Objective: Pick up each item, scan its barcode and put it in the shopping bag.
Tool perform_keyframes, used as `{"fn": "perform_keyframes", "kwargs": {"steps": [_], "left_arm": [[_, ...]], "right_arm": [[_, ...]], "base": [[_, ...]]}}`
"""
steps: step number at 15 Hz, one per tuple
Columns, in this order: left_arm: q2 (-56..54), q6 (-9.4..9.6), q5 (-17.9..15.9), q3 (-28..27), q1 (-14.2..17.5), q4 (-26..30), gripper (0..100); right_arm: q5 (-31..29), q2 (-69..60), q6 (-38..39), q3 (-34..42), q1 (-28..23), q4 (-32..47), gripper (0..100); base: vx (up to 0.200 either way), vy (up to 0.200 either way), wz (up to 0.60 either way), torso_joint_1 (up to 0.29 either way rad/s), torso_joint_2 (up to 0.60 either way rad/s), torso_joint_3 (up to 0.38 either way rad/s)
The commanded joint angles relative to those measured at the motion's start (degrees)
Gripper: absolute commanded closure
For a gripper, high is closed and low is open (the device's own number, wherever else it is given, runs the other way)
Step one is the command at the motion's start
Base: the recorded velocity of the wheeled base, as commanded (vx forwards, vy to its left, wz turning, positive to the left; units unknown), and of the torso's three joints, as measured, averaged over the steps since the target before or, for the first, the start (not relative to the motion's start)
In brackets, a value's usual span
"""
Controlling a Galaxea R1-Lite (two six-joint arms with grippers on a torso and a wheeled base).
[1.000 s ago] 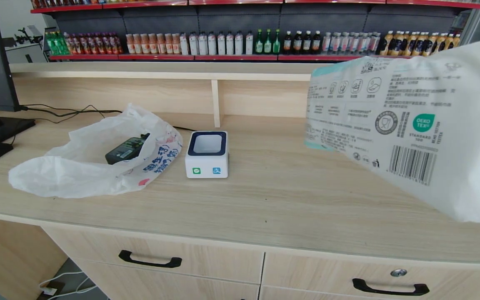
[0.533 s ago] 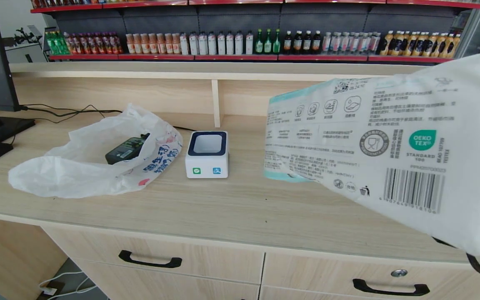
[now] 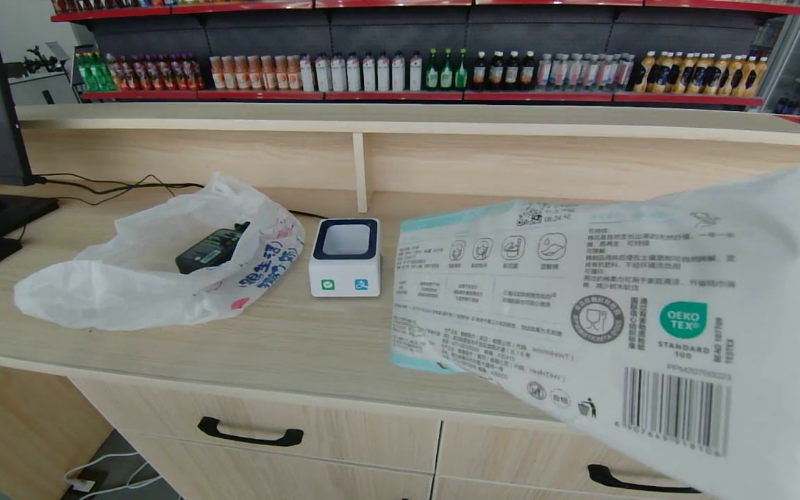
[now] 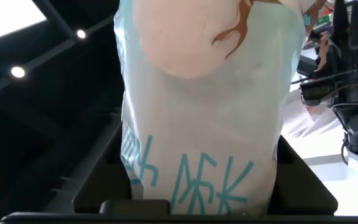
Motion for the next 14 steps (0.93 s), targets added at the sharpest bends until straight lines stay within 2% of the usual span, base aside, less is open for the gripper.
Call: {"fn": "perform_keyframes", "kwargs": {"steps": [1, 4, 8, 11, 14], "left_arm": [[-0.02, 0.0, -0.01, 0.0, 0.01, -0.01, 0], [-0.02, 0.0, -0.01, 0.0, 0.01, 0.08, 0], [-0.02, 0.0, -0.01, 0.0, 0.01, -0.01, 0], [-0.02, 0.0, -0.01, 0.0, 0.01, -0.01, 0], [-0.02, 0.0, -0.01, 0.0, 0.01, -0.01, 0]], "right_arm": [[0.02, 2.83, 2.68, 0.39, 1.01, -1.34, 100], [0.02, 5.29, 16.04, -0.58, 0.92, -11.53, 100], [-0.07, 7.31, 17.8, 0.48, 1.71, -14.43, 100], [-0.07, 10.21, 21.23, 6.37, 3.91, -22.7, 100], [-0.07, 10.74, 23.33, 6.45, 4.0, -22.7, 100]], "base": [[0.0, 0.0, 0.0, 0.0, 0.0, 0.0], [0.0, 0.0, 0.0, 0.0, 0.0, 0.0], [0.0, 0.0, 0.0, 0.0, 0.0, 0.0], [0.0, 0.0, 0.0, 0.0, 0.0, 0.0], [0.0, 0.0, 0.0, 0.0, 0.0, 0.0]]}}
